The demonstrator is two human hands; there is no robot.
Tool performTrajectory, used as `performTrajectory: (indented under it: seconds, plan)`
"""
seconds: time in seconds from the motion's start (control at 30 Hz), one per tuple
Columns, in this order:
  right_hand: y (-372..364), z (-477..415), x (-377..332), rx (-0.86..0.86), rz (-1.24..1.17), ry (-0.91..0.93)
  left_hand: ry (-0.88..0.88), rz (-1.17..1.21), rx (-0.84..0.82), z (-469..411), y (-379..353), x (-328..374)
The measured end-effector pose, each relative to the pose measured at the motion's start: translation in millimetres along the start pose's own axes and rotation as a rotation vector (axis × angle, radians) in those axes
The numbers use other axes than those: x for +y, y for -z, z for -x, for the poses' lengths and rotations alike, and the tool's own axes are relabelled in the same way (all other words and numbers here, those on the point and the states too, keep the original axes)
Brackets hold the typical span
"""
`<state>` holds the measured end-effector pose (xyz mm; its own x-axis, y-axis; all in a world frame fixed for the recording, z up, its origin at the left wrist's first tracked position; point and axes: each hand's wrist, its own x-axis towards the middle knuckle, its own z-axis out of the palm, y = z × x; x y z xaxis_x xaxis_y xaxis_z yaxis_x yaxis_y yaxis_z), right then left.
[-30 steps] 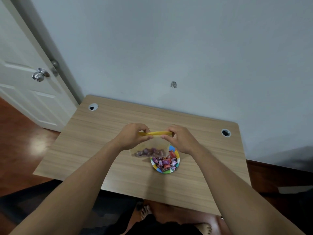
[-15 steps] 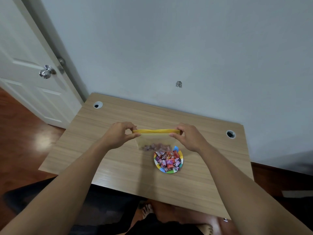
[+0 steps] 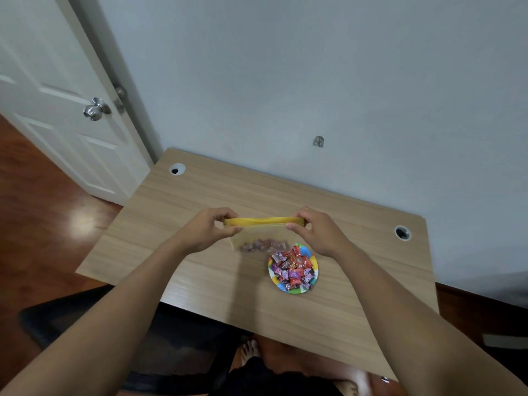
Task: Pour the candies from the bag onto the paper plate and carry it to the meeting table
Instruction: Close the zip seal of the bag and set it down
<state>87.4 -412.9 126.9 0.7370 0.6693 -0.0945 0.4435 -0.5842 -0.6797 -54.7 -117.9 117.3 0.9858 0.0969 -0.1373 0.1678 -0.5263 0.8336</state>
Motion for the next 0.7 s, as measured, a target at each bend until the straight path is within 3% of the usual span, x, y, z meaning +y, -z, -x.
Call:
performTrajectory:
  seconds: [0.13, 0.3, 0.5, 0.7]
  plan:
    - [-9, -8, -5, -0.029, -0.031, 0.011, 0.021, 0.013, 0.066, -6, -9, -10]
    - [-15, -18, -11, -0.058, -0.038, 0.019, -0.075, -0.249, 0.212, -11, -7, -18]
    - [-25, -39, -23, -0.054, 0.003, 0.046, 0.021, -0.513, 0.357, -16, -7, -31]
    - [-42, -64, -28, -0.064, -0.018, -0.008, -0.04, -0.454, 0.298, -13, 20, -51]
